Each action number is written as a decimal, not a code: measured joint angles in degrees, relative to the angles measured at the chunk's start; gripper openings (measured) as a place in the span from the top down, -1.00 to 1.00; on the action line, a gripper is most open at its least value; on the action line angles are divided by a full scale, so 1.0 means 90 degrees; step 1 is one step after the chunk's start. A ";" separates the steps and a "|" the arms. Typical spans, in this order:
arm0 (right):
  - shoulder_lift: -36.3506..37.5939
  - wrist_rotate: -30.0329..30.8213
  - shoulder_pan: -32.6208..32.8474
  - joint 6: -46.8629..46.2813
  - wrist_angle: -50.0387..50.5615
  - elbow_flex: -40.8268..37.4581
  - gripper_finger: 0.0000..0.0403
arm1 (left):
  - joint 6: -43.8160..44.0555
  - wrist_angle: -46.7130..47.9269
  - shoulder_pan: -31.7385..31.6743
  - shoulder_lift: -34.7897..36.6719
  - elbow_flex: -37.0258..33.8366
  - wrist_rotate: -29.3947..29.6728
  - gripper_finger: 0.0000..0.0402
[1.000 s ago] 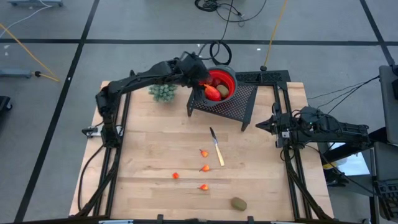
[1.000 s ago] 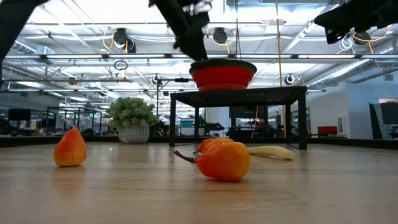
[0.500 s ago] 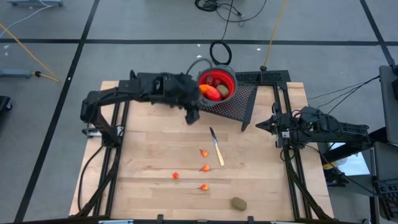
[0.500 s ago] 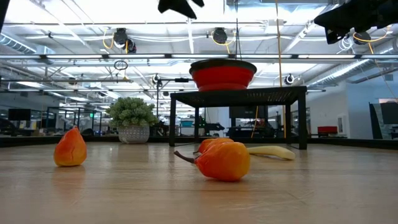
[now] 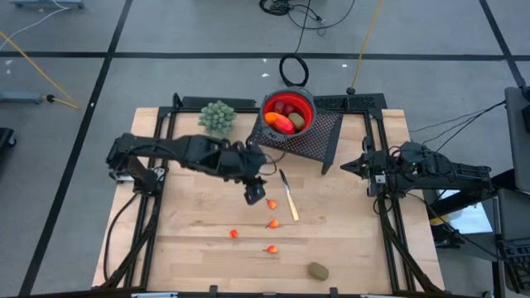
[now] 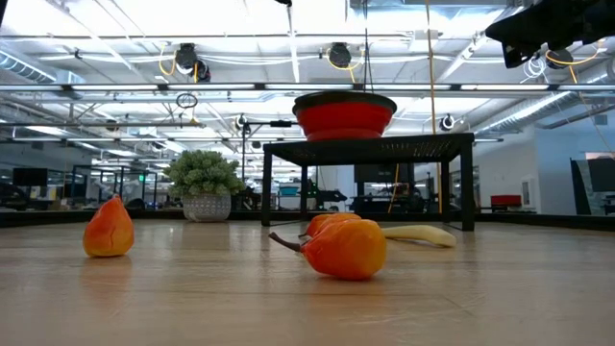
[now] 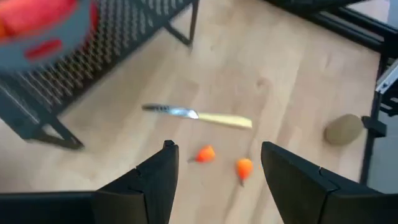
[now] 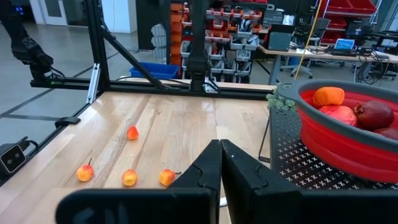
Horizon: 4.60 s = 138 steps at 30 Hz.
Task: Pick & Place Fruit
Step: Put the orange pear into the red strainer bowl on the shelf
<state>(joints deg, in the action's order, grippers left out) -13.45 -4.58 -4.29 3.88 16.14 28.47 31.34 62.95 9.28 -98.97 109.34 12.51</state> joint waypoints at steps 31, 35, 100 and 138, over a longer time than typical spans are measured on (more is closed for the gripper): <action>-0.0002 -0.0001 0.0000 0.0000 0.0002 0.0002 0.98 | 0.5199 0.0092 0.1185 -0.0639 -0.2840 -0.1492 -0.14; -0.0002 -0.0002 0.0000 0.0000 0.0001 0.0002 0.98 | 0.5604 -0.0562 0.1351 -0.0639 -0.3219 -0.1705 -0.14; 0.0000 0.0000 0.0000 -0.0015 0.0002 0.0002 0.98 | 0.7566 -0.2212 0.1811 -0.1142 -0.4277 -0.1559 0.23; -0.0002 0.0000 0.0000 -0.0010 0.0000 0.0002 0.98 | -0.1142 -0.8108 0.2234 0.0947 -0.4269 0.1357 0.40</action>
<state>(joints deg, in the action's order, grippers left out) -13.47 -4.58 -4.29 3.79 16.14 28.49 21.06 -10.02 29.39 -90.45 70.91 24.72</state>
